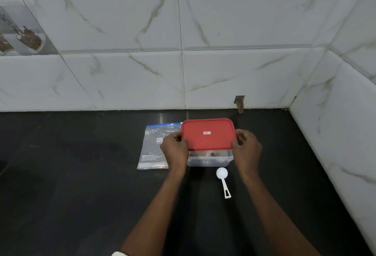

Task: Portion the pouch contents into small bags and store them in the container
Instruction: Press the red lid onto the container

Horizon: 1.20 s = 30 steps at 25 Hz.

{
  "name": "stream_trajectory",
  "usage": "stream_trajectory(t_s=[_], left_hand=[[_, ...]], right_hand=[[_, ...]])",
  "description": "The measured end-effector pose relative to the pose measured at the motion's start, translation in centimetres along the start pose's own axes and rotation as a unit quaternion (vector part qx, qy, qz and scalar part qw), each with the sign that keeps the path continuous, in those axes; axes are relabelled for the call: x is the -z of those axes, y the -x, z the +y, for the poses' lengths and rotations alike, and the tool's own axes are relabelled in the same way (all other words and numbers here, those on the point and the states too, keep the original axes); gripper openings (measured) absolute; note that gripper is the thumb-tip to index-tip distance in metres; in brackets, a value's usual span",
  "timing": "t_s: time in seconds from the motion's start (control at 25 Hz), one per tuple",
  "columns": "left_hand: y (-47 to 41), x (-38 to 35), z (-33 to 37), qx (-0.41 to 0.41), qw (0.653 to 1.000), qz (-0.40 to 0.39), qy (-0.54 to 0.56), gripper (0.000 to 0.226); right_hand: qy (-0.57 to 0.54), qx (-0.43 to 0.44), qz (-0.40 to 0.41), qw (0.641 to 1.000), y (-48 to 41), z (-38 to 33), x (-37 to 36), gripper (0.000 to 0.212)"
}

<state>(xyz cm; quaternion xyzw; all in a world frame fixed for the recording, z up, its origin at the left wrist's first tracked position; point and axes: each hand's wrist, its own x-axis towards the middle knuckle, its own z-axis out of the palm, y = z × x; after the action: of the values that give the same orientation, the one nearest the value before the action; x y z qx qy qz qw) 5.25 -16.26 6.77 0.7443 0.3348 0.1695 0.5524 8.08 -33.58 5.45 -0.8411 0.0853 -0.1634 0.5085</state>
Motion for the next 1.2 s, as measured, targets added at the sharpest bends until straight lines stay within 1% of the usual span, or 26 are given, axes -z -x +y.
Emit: stream_trajectory(t_s=[0.08, 0.2, 0.52, 0.64, 0.68, 0.72, 0.76, 0.84, 0.96, 1.0, 1.04, 1.2], left_hand=[[0.6, -0.6, -0.8, -0.016, 0.999, 0.005, -0.047, 0.026], [0.9, -1.1, -1.8, -0.043, 0.995, 0.0, -0.086, 0.025], [0.2, -1.2, -3.0, -0.046, 0.993, 0.001, -0.109, 0.027], [-0.2, -0.8, -3.3, -0.036, 0.994, -0.003, -0.108, 0.028], [-0.5, -0.5, -3.3, -0.041, 0.991, -0.006, -0.126, 0.028], [-0.9, -0.4, -3.4, -0.055, 0.988, -0.016, -0.147, 0.032], [-1.4, -0.4, -3.4, -0.078, 0.983, -0.042, -0.161, 0.039], [-2.8, -1.0, -3.4, -0.136, 0.969, -0.115, -0.169, 0.052], [-4.4, -2.6, -3.8, -0.215, 0.925, -0.209, -0.232, 0.053], [-4.7, -3.0, -4.1, -0.226, 0.912, -0.227, -0.255, 0.052], [-4.8, -3.2, -4.4, -0.225, 0.907, -0.238, -0.264, 0.052], [-4.8, -3.4, -4.9, -0.217, 0.909, -0.246, -0.258, 0.053]], right_hand=[[0.035, 0.028, -0.006, 0.999, 0.7, 1.5, -0.6, 0.028], [0.063, 0.02, -0.002, 0.998, 1.5, 2.6, -1.2, 0.032], [0.065, 0.012, -0.02, 0.998, 1.7, 3.1, -1.8, 0.035], [0.081, -0.002, -0.045, 0.996, 1.9, 3.0, -1.9, 0.035], [0.094, -0.004, -0.055, 0.994, 1.8, 2.8, -1.6, 0.034], [0.111, 0.0, -0.058, 0.992, 1.5, 2.4, -1.4, 0.032], [0.131, 0.015, -0.062, 0.989, 0.8, 2.0, -1.3, 0.033], [0.183, 0.067, -0.108, 0.975, -0.7, 1.5, -1.6, 0.045], [0.276, 0.154, -0.209, 0.926, -2.5, 2.4, -3.3, 0.057], [0.298, 0.167, -0.222, 0.913, -2.6, 2.8, -3.8, 0.058], [0.315, 0.174, -0.228, 0.905, -2.7, 3.3, -4.2, 0.059], [0.335, 0.194, -0.221, 0.895, -2.6, 4.1, -4.6, 0.068]])
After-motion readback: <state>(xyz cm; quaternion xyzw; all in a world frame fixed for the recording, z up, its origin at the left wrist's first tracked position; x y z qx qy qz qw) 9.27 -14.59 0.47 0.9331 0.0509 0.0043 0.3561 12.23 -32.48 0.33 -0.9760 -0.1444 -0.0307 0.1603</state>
